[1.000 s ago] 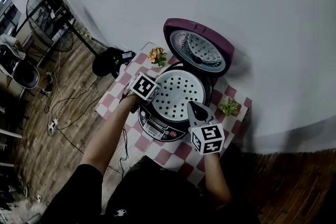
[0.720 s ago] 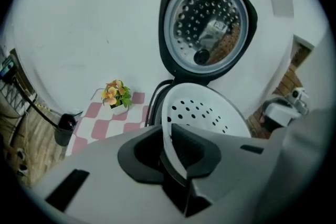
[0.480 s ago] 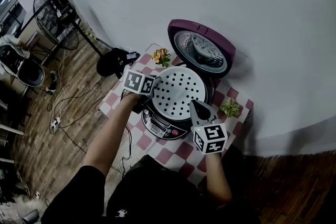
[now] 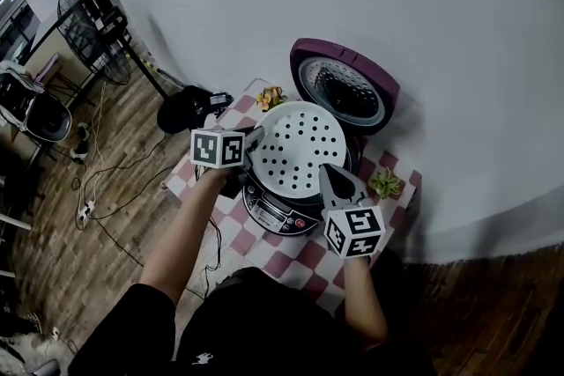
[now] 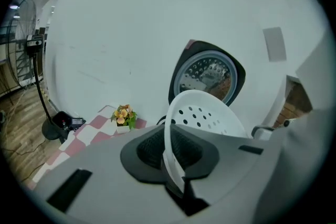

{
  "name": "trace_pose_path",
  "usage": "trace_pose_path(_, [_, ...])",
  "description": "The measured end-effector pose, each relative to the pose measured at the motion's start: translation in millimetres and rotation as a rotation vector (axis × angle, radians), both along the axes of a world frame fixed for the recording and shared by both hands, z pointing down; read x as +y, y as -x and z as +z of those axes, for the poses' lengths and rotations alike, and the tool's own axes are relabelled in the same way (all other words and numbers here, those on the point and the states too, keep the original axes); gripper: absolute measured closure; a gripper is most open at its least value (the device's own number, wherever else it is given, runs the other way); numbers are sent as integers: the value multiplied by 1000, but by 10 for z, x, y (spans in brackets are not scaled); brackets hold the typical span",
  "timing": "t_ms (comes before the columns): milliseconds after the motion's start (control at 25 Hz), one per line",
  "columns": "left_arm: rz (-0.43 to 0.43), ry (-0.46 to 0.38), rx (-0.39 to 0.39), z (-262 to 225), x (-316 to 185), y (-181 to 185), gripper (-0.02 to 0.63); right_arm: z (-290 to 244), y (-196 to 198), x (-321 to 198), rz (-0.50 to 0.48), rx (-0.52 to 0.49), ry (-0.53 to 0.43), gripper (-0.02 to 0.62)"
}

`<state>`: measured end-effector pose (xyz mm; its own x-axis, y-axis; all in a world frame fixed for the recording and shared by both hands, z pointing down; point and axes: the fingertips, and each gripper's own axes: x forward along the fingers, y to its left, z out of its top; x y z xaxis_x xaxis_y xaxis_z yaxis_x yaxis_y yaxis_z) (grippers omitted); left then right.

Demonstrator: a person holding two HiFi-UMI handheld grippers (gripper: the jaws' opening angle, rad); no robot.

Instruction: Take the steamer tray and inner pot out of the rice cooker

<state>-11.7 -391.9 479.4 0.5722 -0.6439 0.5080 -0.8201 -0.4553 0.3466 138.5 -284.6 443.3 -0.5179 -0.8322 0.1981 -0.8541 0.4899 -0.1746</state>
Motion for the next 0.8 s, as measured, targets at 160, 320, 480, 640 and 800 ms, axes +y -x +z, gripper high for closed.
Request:
trace_pose_path(160, [-7, -21, 59, -121, 16, 108, 581, -146, 102, 1, 5, 15, -16, 594])
trace_pose_path(320, [-32, -41, 90, -147, 57, 255, 581, -184, 171, 24, 10, 31, -26, 594])
trace_pose_path(480, [-79, -42, 128, -201, 58, 622, 581, -272, 373, 1, 13, 35, -24, 594])
trace_pose_path(640, [-133, -58, 158, -284, 81, 1072, 581, -341, 647, -16, 14, 39, -21, 594])
trace_pose_path(800, [-225, -67, 182, -199, 180, 1549, 581, -294, 878, 34, 8, 34, -13, 594])
